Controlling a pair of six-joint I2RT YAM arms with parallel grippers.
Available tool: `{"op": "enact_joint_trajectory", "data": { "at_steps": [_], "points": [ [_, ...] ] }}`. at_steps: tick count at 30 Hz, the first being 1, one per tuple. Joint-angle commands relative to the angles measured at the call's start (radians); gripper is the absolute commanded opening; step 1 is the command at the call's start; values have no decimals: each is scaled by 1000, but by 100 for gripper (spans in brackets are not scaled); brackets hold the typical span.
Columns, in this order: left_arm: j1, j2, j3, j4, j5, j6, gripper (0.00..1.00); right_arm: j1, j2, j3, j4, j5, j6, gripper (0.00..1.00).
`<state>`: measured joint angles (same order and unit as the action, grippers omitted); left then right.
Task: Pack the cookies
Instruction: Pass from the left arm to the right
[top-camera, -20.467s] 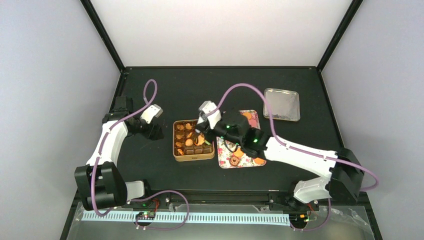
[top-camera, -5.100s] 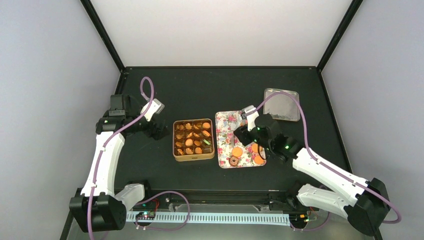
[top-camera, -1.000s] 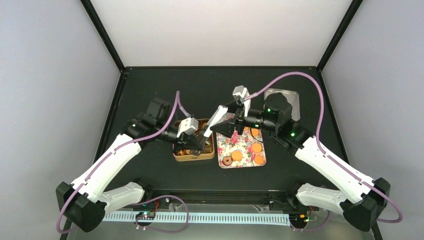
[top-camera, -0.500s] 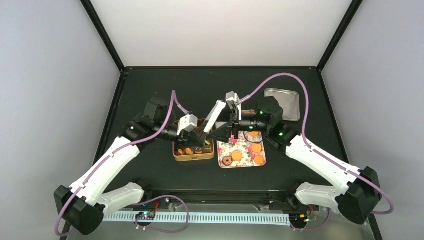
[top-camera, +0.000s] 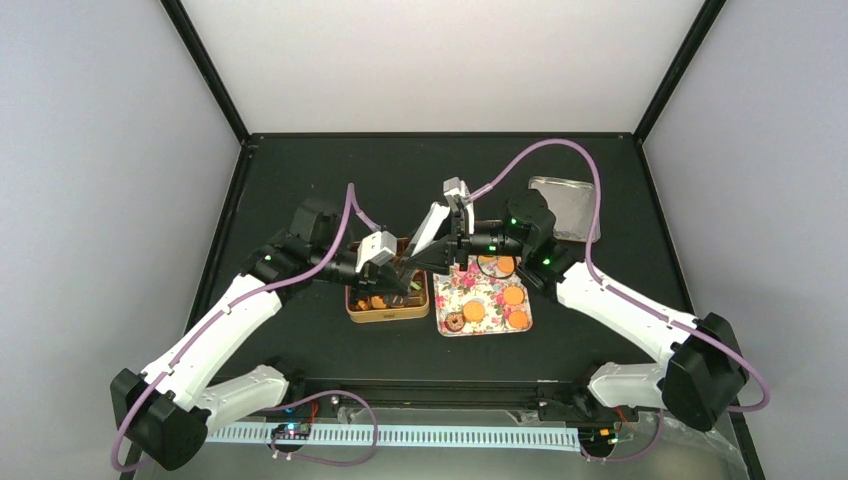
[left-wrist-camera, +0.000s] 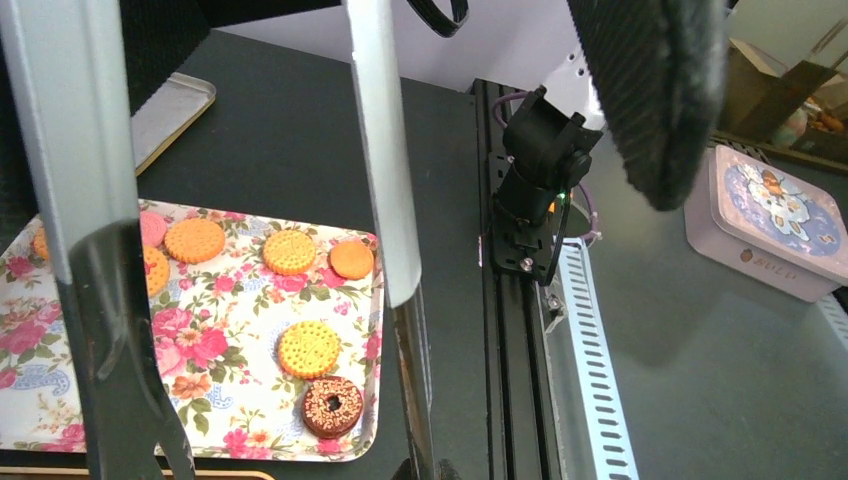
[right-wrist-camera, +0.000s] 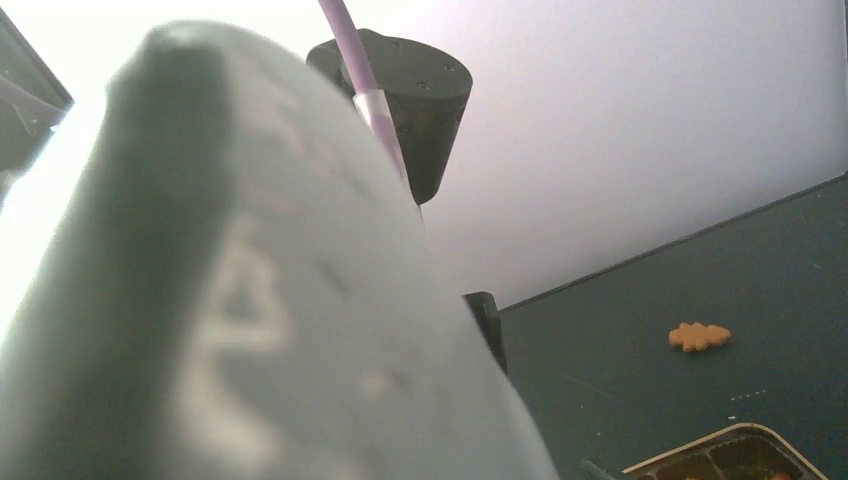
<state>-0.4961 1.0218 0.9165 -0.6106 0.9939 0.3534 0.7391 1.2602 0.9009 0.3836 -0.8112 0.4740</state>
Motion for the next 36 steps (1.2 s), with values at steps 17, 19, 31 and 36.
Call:
{"op": "enact_joint_trajectory", "data": {
  "at_steps": [17, 19, 31, 36],
  "points": [
    [-1, -9, 27, 27, -19, -2, 1, -30, -21, 34, 28, 2, -44, 86],
    [0, -7, 34, 15, -20, 2, 2, -31, 11, 55, 55, -31, -15, 82],
    [0, -13, 43, 5, -47, 9, 2, -29, 13, 60, -14, -88, -54, 53],
    [0, -2, 40, 42, -91, -12, 2, -28, 10, 52, -43, -89, -58, 47]
  ]
}}
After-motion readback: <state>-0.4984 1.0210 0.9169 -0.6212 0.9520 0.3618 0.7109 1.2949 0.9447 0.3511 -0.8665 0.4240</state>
